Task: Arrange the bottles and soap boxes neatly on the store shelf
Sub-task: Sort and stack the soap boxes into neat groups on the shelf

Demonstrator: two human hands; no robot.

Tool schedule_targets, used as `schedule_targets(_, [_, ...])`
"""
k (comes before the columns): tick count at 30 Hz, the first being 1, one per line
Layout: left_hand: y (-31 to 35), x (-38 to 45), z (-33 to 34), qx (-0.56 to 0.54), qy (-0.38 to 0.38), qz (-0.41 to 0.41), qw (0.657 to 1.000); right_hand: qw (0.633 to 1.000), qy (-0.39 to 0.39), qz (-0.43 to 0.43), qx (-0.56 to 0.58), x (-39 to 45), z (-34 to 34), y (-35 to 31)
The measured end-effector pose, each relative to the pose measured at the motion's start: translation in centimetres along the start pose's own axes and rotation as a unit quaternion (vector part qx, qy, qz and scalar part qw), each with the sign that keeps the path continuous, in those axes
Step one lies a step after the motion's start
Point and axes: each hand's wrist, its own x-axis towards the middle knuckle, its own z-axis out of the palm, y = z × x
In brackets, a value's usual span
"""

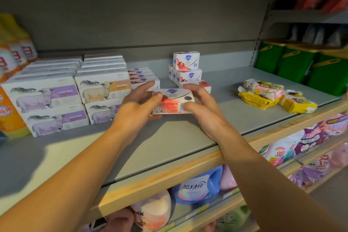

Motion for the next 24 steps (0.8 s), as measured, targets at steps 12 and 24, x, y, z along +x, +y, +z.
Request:
schedule_targets(12, [0.4,-0.2,-0.1,0.186,0.023,0.067,0.98,0.992,-0.022,-0.049,-0.114,0.1,0.5,0.4])
schedule_targets(24, [0.7,-0.8,0.0,0.203,0.008,0.197,0.959,0.993,0.006,-0.083,-0.086,0.0,0.4,0.3])
